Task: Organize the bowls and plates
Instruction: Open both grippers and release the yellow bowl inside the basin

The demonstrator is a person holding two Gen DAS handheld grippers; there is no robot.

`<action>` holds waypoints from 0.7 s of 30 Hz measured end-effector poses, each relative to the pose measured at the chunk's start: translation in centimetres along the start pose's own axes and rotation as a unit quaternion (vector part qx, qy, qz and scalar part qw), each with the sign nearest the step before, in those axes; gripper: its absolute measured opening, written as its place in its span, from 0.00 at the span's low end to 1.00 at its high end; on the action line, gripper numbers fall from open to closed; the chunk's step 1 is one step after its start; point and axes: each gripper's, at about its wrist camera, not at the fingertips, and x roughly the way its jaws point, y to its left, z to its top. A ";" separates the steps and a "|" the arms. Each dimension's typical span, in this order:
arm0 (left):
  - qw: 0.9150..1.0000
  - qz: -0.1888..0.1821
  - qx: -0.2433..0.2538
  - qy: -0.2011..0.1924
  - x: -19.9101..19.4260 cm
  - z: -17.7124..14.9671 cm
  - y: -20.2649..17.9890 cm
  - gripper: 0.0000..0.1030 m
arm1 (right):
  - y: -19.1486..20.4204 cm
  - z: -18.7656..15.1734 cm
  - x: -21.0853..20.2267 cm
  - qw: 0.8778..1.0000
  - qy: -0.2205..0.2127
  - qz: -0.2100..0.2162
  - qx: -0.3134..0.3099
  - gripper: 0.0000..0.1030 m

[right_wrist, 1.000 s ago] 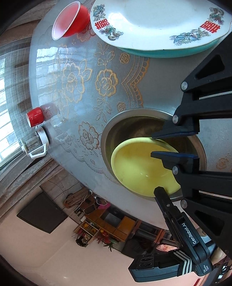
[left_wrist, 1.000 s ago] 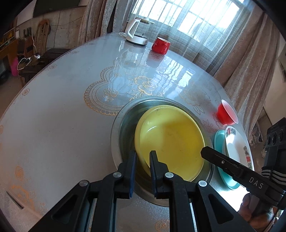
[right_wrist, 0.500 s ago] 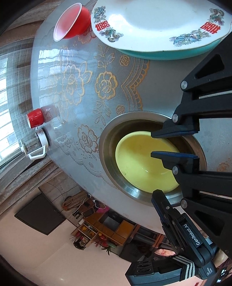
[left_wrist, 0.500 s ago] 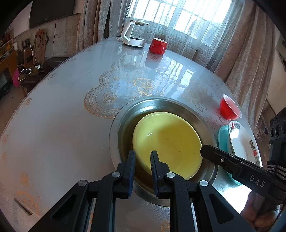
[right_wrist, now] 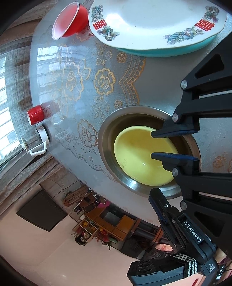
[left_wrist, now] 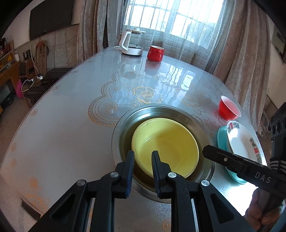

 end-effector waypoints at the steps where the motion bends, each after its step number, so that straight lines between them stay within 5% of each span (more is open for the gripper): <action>1: 1.000 0.000 0.002 -0.002 -0.1 0.0 -0.1 0.20 | 0.0 0.1 -0.4 1.000 -0.008 0.000 -0.001 0.19; 21: 0.998 0.035 0.041 -0.023 -0.3 -1.6 -2.9 0.24 | -2.7 -0.7 -3.9 0.997 -0.064 -0.027 0.034 0.33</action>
